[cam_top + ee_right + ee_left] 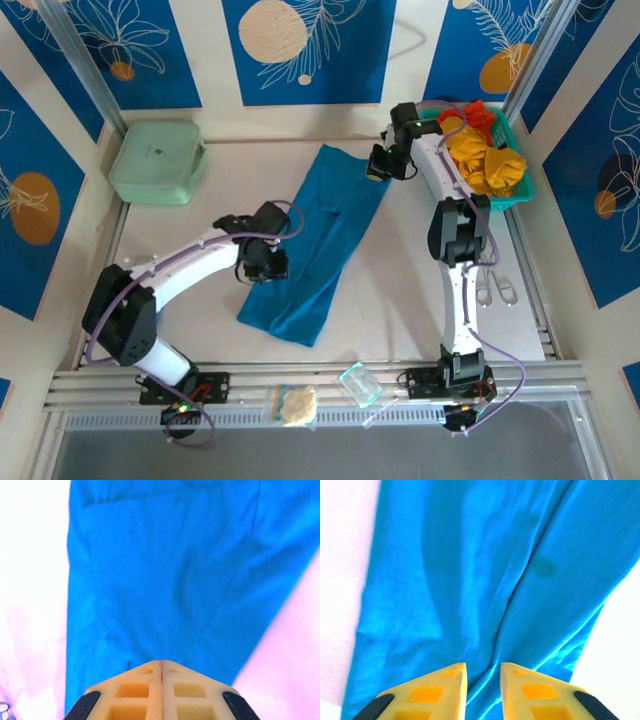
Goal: Fold and stack the t-shirts
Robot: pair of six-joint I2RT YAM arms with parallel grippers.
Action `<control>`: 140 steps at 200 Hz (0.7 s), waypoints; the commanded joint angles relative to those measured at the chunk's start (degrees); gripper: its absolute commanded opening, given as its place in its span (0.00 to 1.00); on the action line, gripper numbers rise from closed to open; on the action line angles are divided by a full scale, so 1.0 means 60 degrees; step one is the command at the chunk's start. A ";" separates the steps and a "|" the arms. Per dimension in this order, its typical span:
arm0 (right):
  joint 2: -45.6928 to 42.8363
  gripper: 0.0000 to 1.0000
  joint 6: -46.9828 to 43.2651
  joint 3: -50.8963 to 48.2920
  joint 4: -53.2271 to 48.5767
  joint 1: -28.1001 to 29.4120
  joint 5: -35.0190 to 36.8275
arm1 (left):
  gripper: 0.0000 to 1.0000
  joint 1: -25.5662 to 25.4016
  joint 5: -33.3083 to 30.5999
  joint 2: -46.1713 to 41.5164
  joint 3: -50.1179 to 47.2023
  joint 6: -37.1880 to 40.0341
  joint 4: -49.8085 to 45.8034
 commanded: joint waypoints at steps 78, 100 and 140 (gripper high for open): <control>0.0710 0.03 0.2070 -0.1262 -0.0417 0.1282 0.1941 | 0.17 -0.0306 -0.0305 0.1720 -0.2001 -0.0476 0.1675; 0.1786 0.03 0.2001 -0.0034 -0.1006 0.1238 0.2262 | 0.17 -0.0564 -0.0138 0.1421 -0.2439 -0.0892 0.1738; 0.3585 0.02 0.1124 0.2391 -0.1383 0.1225 0.1979 | 0.18 -0.1208 0.0504 0.0939 -0.3185 -0.1987 0.2197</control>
